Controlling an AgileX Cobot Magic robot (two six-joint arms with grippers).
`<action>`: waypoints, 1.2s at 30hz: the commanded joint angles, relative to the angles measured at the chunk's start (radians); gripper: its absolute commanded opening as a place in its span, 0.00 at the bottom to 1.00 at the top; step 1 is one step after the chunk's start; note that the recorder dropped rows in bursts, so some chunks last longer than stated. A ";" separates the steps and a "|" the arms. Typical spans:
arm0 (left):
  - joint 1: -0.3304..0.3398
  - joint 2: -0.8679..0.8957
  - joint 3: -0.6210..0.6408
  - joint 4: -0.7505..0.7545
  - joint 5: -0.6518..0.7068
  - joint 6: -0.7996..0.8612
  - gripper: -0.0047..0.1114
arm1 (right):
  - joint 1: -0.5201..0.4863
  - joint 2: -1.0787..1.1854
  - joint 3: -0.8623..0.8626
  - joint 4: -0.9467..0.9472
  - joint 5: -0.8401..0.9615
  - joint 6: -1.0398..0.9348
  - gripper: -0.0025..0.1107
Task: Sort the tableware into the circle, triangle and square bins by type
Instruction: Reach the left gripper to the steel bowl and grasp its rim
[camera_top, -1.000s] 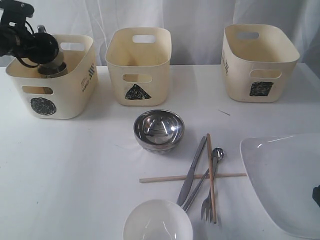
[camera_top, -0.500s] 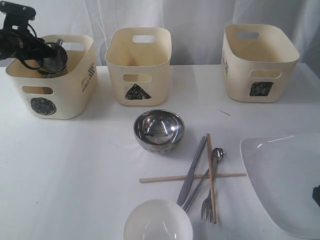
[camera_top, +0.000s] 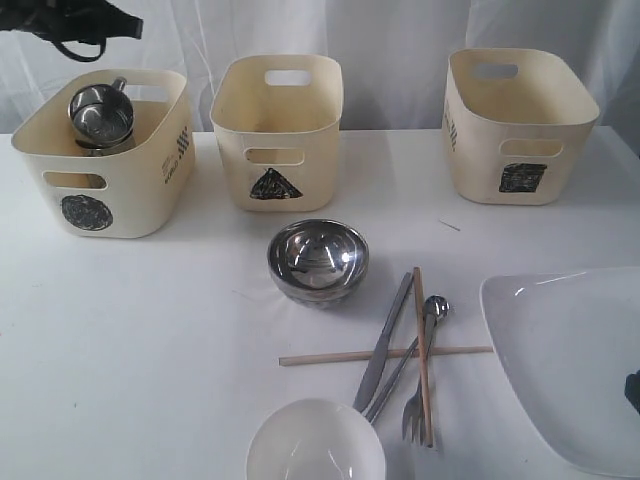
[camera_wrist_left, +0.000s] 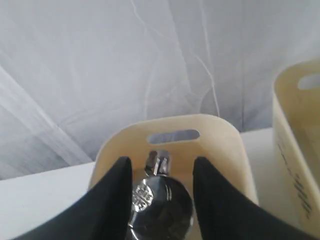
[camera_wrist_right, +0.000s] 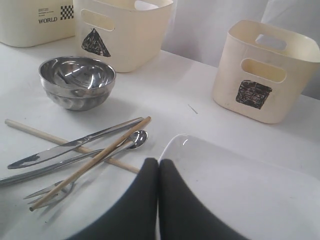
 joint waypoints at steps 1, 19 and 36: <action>-0.130 -0.052 0.000 -0.026 0.211 0.099 0.43 | 0.004 -0.006 -0.001 -0.002 -0.010 0.001 0.02; -0.340 0.005 0.006 -0.620 0.437 0.465 0.43 | 0.004 -0.006 -0.001 -0.002 -0.010 0.001 0.02; -0.340 0.069 0.211 -0.844 0.241 0.465 0.43 | 0.004 -0.006 -0.001 -0.002 -0.010 0.001 0.02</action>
